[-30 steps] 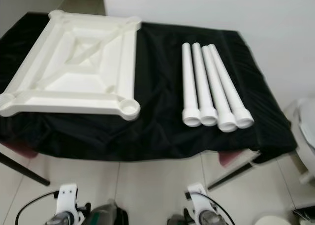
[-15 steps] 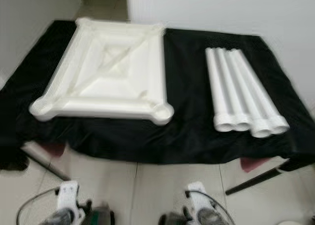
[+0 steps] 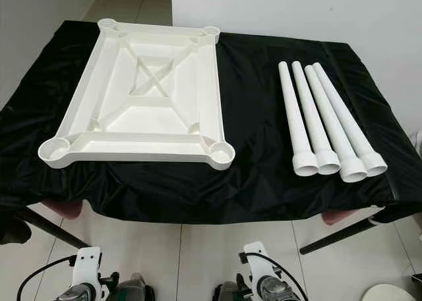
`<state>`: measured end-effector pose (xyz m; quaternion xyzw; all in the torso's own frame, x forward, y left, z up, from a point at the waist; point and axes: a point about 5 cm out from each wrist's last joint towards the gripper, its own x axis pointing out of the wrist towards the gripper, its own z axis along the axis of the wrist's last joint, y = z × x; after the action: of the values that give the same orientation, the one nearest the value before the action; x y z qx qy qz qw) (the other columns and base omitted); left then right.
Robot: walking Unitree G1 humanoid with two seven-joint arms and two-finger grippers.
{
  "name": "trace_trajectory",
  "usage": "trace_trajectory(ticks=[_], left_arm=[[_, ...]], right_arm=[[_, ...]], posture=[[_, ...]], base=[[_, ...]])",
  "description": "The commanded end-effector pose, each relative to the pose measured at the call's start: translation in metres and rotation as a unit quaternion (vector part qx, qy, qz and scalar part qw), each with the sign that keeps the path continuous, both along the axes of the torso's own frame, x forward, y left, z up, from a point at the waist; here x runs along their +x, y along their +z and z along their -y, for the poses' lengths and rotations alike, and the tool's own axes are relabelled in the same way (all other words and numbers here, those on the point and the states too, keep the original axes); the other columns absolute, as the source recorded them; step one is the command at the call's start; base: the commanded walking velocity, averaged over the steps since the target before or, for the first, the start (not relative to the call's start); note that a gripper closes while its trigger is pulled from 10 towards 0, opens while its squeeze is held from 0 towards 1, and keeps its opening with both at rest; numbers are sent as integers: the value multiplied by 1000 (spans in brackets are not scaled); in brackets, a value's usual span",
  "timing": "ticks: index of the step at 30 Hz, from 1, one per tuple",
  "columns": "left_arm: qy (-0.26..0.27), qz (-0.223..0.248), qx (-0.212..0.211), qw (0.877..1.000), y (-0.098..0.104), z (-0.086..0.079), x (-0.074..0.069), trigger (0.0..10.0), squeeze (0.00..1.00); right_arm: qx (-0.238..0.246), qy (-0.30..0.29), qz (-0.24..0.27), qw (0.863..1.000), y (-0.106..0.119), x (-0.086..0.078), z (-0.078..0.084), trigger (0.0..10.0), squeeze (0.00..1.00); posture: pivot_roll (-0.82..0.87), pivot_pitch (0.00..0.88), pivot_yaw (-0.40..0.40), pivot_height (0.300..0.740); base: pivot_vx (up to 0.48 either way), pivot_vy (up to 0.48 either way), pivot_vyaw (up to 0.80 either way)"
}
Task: Building children table
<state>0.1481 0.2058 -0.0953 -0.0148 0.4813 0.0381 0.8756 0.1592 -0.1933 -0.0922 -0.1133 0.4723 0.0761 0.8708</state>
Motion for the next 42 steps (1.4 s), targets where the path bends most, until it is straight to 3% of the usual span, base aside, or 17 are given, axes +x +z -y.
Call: trace_trajectory(ticks=[1, 9, 27, 42], left_arm=[[-18, -12, -12, 1000, -3, 4, -7, 10000, 0], [-21, -9, -8, 1000, -3, 4, -7, 10000, 0], [-29, -14, 0, 999, -3, 3, -9, 10000, 0], [-12, -10, -2, 1000, -4, 4, -11, 10000, 0]], right_arm=[[-5, 0, -13, 1000, -3, -7, 3, 10000, 0], [-7, 1, -17, 1000, -3, -8, 5, 10000, 0], [-9, 4, -20, 1000, -4, -13, 6, 10000, 0], [-13, 14, -18, 1000, -3, -10, 5, 10000, 0]], posture=[[86, 0, -30, 740], [86, 0, -30, 740], [84, 0, -29, 740], [84, 0, -37, 740]], base=[[0, 0, 0], [0, 0, 0], [0, -441, 0], [0, 0, 0]])
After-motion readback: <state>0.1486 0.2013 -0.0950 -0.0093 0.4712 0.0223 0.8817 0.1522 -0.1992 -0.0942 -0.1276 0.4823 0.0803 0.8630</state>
